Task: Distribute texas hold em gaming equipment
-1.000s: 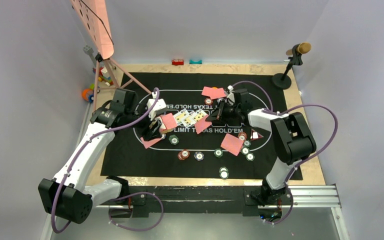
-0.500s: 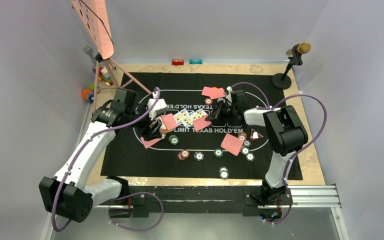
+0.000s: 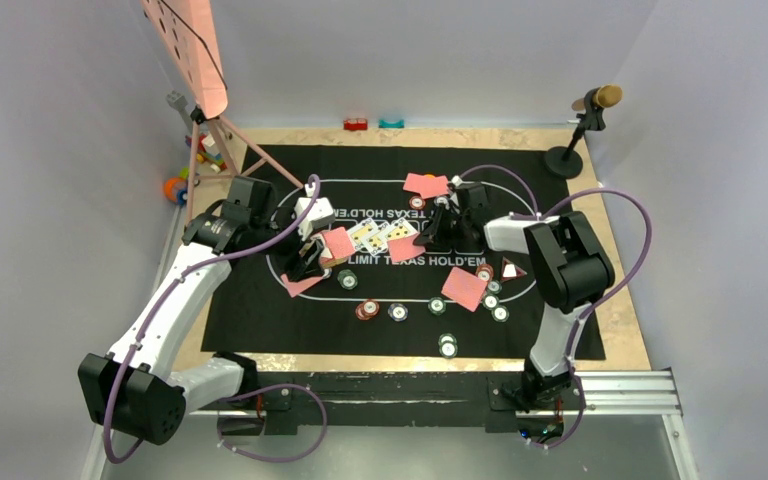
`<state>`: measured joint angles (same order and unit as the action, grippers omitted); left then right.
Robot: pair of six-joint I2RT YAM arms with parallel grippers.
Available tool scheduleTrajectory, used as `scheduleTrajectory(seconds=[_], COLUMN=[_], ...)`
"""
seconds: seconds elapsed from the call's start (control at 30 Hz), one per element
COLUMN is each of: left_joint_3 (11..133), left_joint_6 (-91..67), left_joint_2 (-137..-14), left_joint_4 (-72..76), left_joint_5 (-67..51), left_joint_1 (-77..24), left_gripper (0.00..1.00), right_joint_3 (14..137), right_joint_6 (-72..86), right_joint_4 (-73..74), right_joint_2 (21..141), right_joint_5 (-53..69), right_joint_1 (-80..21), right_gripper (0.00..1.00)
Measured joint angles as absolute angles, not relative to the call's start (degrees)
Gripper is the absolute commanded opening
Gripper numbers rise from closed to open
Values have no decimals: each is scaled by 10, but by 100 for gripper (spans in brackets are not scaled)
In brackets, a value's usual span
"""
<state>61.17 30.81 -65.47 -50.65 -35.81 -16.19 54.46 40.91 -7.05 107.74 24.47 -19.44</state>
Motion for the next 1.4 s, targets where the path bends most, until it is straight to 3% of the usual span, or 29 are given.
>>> scheduleTrajectory(seconds=[0.23,0.73,0.87,1.0,1.03,1.4], left_joint_3=[612,612,612,612,612,612], left_joint_6=[308,308,308,308,308,308], left_joint_2=[-655,-651,-649,-649,-649,-647], left_joint_4=[-507,-507,-508,-509,-509,-509], left_joint_5=[-358,-358,-358,-358,-358,-358], left_joint_1=[-162,-162,-162,-162,-162,-162], left_gripper=[0,0,0,0,0,0], right_joint_3=[567,592,593,607,618,652], right_joint_6=[392,348,335,330,330,397], right_joint_4=[-49,73,117,134,132,-6], right_joint_2=[1074,1035,1003,939,924,863], right_joint_5=[218,98,87,121,138,359], right_joint_1=[-219,-251,-253,-255,-256,-318], right_gripper=[41,46,57,86,88,96])
